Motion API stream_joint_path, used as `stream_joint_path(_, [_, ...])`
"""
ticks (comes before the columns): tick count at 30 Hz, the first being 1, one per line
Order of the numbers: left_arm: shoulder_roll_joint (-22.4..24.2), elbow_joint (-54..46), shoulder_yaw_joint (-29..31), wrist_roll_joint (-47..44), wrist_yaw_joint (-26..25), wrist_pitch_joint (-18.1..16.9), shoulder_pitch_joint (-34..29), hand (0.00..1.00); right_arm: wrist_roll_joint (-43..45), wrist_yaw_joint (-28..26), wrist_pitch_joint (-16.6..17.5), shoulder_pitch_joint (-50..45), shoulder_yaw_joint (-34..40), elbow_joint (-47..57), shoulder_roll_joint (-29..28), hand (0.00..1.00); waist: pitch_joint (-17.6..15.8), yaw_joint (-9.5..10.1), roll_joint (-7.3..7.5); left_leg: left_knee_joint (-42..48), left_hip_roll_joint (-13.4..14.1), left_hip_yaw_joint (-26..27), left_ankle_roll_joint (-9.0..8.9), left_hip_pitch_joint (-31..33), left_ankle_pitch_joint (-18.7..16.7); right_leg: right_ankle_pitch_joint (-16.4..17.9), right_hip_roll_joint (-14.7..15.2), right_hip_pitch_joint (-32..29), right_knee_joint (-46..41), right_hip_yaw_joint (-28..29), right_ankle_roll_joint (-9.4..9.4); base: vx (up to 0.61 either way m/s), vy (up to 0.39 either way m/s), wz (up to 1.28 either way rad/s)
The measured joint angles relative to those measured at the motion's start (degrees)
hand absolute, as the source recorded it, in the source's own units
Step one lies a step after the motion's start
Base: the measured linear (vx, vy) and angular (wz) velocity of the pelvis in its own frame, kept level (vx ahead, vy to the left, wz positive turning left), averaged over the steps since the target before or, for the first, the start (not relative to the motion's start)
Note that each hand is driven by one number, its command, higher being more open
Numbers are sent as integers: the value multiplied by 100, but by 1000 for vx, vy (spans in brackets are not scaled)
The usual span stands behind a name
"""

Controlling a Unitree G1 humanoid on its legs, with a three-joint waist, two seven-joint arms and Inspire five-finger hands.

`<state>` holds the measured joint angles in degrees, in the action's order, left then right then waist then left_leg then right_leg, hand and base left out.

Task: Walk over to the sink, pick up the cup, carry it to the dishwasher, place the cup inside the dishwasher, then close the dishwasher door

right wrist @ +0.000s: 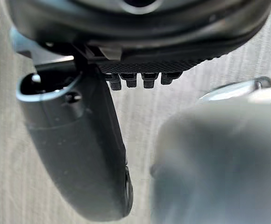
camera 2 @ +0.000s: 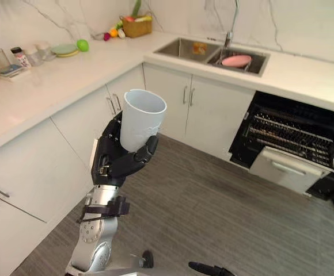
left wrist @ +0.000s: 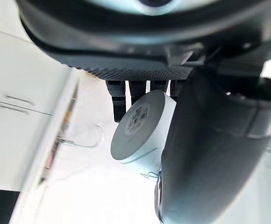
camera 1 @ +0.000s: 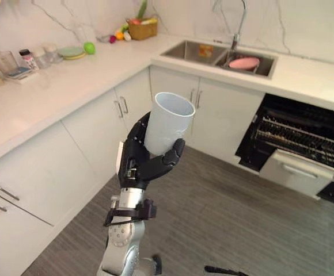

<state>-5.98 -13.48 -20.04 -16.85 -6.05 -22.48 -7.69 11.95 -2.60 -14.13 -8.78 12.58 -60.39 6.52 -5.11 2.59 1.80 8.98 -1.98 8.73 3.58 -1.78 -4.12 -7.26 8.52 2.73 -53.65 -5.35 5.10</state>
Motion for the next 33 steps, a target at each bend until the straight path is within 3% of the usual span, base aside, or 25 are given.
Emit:
stream_joint_path(1, [-8, -8, -4, 4, -2, -4, -1, 0, 76, -6, 96, -9, 73, 62, -11, 100, 3, -82, 16, -136, 10, 43, 28, -218, -49, 282, 171, -429, -649, -130, -281, 368, 96, -30])
stream_joint_path(2, [-10, 10, -17, 9, -45, 8, 7, 0, 66, -60, 174, 47, 32, 261, -21, 100, 16, -229, 5, -235, 84, 144, -7, -402, -144, 941, 253, -988, -991, -277, -404, 285, 61, -34])
stream_joint_path(3, [-30, 35, -60, 10, -62, 29, 28, 0, 18, -135, 208, 96, -12, 317, -15, 100, 51, -313, -17, -271, 164, 203, -62, -500, -164, 1300, 233, -1311, -806, -368, -344, 282, 23, -31])
stream_joint_path(4, [-74, 71, -116, 10, -88, 59, 79, 0, 17, -184, 272, 154, -54, 323, -16, 100, 59, -386, -30, -279, 300, 266, -114, -601, -223, 1667, 174, -1553, -13, -586, -271, 330, -27, -23])
stream_joint_path(5, [-99, 93, -182, 8, -111, 116, 122, 0, 13, -206, 307, 167, -52, 318, -25, 100, 58, -404, -39, -295, 400, 287, -174, -711, -262, 1736, 101, -1602, 868, -757, -277, 372, -52, -16])
stream_joint_path(6, [-103, 110, -184, 7, -116, 153, 154, 0, 13, -210, 311, 175, -51, 315, -27, 100, 48, -416, -46, -301, 488, 292, -237, -765, -302, 1725, 31, -1588, 1496, -851, -273, 417, -112, -11])
stream_joint_path(7, [-104, 163, -176, 0, -120, 223, 209, 0, 3, -212, 305, 202, -53, 257, -60, 100, 18, -426, -62, -292, 655, 316, -398, -907, -404, 1549, -155, -1413, 2904, -988, -278, 435, -158, -17])
stream_joint_path(8, [-132, 227, -127, 0, -124, 252, 225, 0, -38, -212, 267, 193, -67, 234, -55, 100, 4, -378, -44, -296, 764, 383, -582, -1125, -533, 1022, -337, -1142, 4170, -1090, -285, 428, -179, -27])
stream_joint_path(9, [-168, 237, -101, 0, -125, 266, 223, 0, -44, -216, 244, 170, -84, 235, -57, 100, -22, -334, -2, -300, 774, 463, -656, -1270, -607, 669, -366, -1045, 4579, -1083, -269, 419, -222, -42])
stream_joint_path(10, [-253, 235, -48, 0, -138, 267, 181, 0, -45, -229, 237, 121, -216, 243, -83, 100, -53, -292, 149, -296, 704, 575, -769, -1565, -846, -131, -274, -973, 4685, -1033, -338, 410, -287, -48])
stream_joint_path(11, [-146, 389, -76, 2, -160, 253, 89, 0, -47, -309, 249, 133, -211, 245, 11, 100, -42, -287, 40, -185, 831, 682, -911, -1774, -1149, -69, -385, -963, 4358, -976, -610, 397, -278, -42])
stream_joint_path(12, [-65, 417, -129, 4, -192, 293, -13, 0, -78, -343, 223, 125, -306, 274, 130, 100, -11, -304, -71, -73, 980, 751, -977, -1730, -1188, -7, -502, -971, 4322, -943, -577, 365, -261, -19])
stream_joint_path(14, [120, 432, -518, 22, -228, 289, -35, 0, -92, -309, 206, 234, -511, 297, 305, 100, 52, -319, -410, 29, 1400, 899, -1155, -1614, -1361, 353, -923, -1105, 4317, -992, -803, 310, -210, -10])
stream_joint_path(17, [117, 444, -644, 6, -238, 290, -50, 0, -55, -133, 164, 332, -673, 299, 235, 100, -15, -319, -220, 613, 1514, 881, -1095, -1542, -1152, 715, -1012, -1145, 3985, -875, -899, 268, -253, -34])
stream_joint_path(18, [149, 440, -658, 5, -236, 288, -56, 0, 8, 11, 164, 332, -680, 301, 219, 100, -11, -319, -209, 1544, 1653, 788, -1021, -1207, -1092, 808, -1082, -1036, 3993, -790, -939, 248, -191, -48])
stream_joint_path(19, [251, 413, -657, 6, -234, 286, -43, 0, 43, 163, 162, 323, -639, 387, 226, 100, -79, -273, -287, 2925, 1915, 632, -793, -690, -783, 883, -1215, -810, 4113, -682, -1016, 252, -168, -52])
stream_joint_path(20, [314, 397, -666, 9, -237, 284, -45, 0, 43, 230, 156, 251, -637, 478, 249, 100, -106, -237, -343, 3594, 2036, 509, -565, -408, -418, 901, -1316, -679, 4189, -592, -1040, 236, -98, -67])
stream_joint_path(21, [414, 341, -687, 26, -237, 278, -72, 0, 43, 374, 170, 85, -668, 665, 294, 100, -119, -136, -432, 4807, 2140, 130, -518, 201, -48, 940, -1486, -453, 4321, -407, -1099, 222, -36, -74])
stream_joint_path(22, [426, 216, -733, 78, -235, 264, -73, 0, 48, 516, 189, 41, -676, 745, 312, 100, -144, -128, -496, 5530, 2016, -146, -564, 712, -199, 998, -1593, -281, 4375, -263, -1184, 222, -7, -76])
stream_joint_path(24, [349, 175, -803, 117, -211, 132, -29, 0, 174, 693, 240, 26, -673, 739, 296, 100, -162, -73, -448, 5336, 1571, -318, -568, 1147, -620, 1034, -1610, -20, 4536, 36, -1238, 246, 12, -85])
stream_joint_path(27, [289, 169, -766, 114, -223, 69, -16, 0, 193, 755, 422, 33, -677, 740, 266, 100, -156, -41, -445, 3707, 1107, -324, -525, 1311, -1020, 1047, -1611, 238, 4699, 650, -1246, 300, 66, -106])
stream_joint_path(28, [268, 169, -725, 113, -267, 13, -2, 0, 187, 750, 551, 40, -718, 740, 244, 100, -148, -36, -430, 2572, 922, -436, -547, 1271, -1006, 1113, -1595, 274, 4691, 1001, -1194, 394, 169, -118])
stream_joint_path(30, [265, 169, -733, 109, -349, 0, 68, 0, 133, 754, 660, 39, -757, 726, 234, 100, -148, -41, -417, 1629, 722, -751, -557, 1233, -842, 1165, -1551, 318, 4640, 1278, -1066, 388, 202, -101])
stream_joint_path(32, [273, 172, -731, 57, -420, -5, 187, 0, 136, 817, 793, 10, -885, 700, 271, 100, -117, -46, -422, 790, 588, -1010, -601, 982, 108, 1422, -1512, 328, 4410, 1654, -852, 331, 195, -85])
stream_joint_path(33, [231, 186, -730, -9, -469, -20, 270, 0, 142, 885, 859, 8, -949, 702, 223, 100, -70, -66, -346, 678, 498, -862, -532, 836, 201, 1554, -1408, 337, 4325, 1777, -746, 279, 179, -56])
